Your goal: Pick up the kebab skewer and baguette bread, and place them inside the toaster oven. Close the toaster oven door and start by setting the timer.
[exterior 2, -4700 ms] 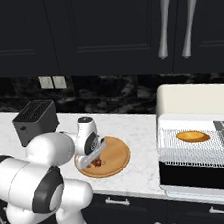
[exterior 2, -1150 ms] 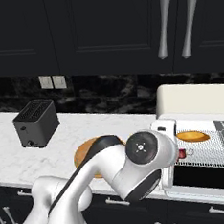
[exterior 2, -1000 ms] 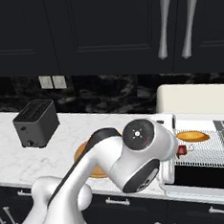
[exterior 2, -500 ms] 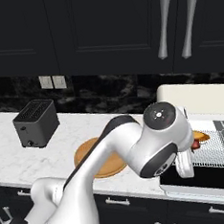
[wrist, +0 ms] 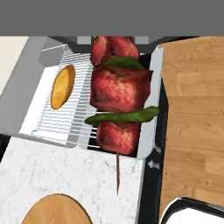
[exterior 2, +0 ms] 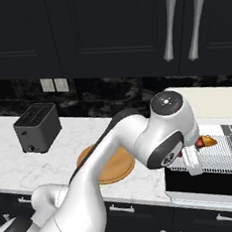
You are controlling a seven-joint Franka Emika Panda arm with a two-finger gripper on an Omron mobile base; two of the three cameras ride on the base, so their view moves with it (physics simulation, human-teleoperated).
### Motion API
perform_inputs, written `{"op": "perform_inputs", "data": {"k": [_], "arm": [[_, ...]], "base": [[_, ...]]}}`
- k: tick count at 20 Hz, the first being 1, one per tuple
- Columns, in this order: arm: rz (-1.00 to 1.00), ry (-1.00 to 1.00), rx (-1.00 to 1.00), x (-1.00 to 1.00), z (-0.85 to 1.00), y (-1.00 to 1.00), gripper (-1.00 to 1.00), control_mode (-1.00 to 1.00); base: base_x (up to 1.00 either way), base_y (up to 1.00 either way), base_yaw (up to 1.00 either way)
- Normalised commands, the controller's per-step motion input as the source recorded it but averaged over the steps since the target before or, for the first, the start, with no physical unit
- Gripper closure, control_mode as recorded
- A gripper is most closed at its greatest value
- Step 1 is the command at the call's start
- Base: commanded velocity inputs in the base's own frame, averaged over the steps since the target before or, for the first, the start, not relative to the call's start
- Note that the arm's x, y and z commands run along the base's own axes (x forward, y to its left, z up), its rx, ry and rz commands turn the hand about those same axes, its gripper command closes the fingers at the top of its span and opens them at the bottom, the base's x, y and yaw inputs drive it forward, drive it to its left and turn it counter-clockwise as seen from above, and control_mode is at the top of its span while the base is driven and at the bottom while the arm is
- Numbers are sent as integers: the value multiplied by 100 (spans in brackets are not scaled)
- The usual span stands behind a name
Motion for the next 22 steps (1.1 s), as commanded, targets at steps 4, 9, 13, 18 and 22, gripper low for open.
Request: {"op": "perform_inputs", "data": {"k": [4,9,13,18,22], "arm": [[5,49,1,15,0,3,100,-100],[0,30,13,32,-13,-11,100,-100],[0,-1,19,38,-50,-22,100,-100],[0,-3,20,44,-31,-36,100,-100],[0,0,0,43,-19,-31,100,-100]], "base": [[0,0,0],[0,0,0],[0,0,0],[0,0,0],[0,0,0]]}}
